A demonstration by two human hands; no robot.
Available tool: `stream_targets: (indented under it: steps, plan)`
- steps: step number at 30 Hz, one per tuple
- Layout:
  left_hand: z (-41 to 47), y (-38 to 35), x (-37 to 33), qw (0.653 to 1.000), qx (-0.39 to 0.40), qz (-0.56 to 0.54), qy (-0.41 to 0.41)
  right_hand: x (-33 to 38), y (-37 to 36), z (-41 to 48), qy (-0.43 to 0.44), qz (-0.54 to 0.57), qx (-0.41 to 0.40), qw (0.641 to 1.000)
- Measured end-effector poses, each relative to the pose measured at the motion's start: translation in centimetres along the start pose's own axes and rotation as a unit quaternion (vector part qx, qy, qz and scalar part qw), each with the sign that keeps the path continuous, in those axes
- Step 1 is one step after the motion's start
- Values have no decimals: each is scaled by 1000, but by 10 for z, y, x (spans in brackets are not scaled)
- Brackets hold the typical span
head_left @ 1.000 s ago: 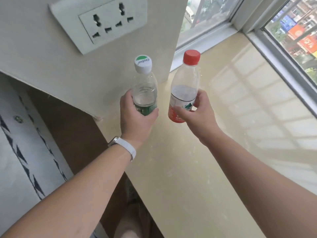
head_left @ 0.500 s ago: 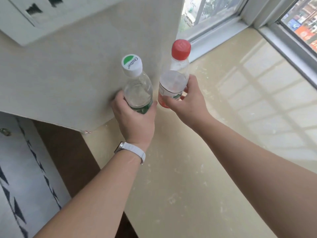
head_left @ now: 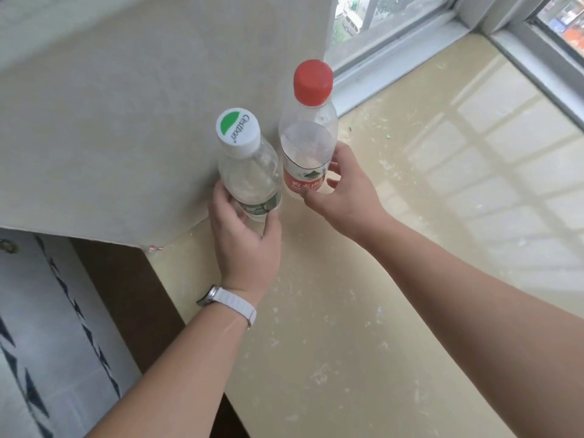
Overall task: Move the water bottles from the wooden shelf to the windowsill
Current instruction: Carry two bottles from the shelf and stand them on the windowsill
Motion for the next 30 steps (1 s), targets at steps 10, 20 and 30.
stream_targets:
  steps: [10, 20, 30]
  plan:
    - [2, -12, -2, 999, -23, 48, -11, -11, -7, 10, 0, -6, 7, 1000]
    - [-1, -25, -9, 996, -78, 41, -16, -15, -4, 22, 6, -41, 8, 999]
    - [4, -21, -9, 997, -64, 34, 0, -13, -1, 17, 10, -44, 23, 999]
Point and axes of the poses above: each hand's wrist, its own z-axis towards the middle knuckle, its own y-axis out of the back of the hand, x = y × z, the point moved 4 cm from there along z, towards the middle knuckle, and after that the axes turned 3 degrees about -x, right-handed, at the moved point
